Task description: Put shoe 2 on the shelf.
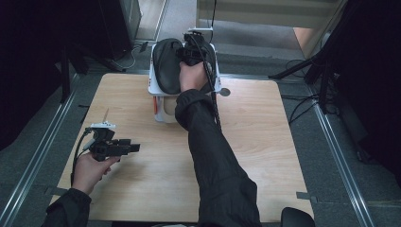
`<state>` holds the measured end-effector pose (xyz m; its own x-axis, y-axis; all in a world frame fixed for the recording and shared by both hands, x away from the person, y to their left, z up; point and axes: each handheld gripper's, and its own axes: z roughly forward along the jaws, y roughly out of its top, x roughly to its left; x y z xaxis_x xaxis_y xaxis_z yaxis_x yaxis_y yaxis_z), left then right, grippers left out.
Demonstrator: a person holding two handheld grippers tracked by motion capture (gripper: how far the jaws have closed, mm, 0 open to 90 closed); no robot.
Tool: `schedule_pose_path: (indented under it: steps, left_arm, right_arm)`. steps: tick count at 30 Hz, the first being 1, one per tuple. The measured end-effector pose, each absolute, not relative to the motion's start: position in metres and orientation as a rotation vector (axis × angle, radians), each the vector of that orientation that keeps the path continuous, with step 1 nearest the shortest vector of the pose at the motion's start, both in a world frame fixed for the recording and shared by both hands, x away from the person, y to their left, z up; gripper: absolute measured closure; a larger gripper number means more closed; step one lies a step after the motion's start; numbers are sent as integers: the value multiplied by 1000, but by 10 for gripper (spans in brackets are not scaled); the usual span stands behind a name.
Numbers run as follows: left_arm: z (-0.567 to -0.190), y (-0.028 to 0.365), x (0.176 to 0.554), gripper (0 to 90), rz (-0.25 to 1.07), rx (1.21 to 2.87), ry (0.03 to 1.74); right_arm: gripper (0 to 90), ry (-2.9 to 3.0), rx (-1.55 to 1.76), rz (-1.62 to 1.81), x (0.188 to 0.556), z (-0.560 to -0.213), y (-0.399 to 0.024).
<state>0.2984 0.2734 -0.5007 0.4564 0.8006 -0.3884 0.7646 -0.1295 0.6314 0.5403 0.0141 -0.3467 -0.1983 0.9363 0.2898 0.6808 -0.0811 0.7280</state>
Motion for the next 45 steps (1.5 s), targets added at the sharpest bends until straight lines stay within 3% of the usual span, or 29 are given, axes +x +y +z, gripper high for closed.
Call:
schedule_pose_path:
  steps: [30,45]
  left_arm:
    - [-502,274,301,411,75,1904,1331]
    - [-502,274,302,411,77,1910,1332]
  right_arm:
    - [582,2091,1532,1246,474,-323,-22]
    - [585,2205,1407,1293,423,-339,-43]
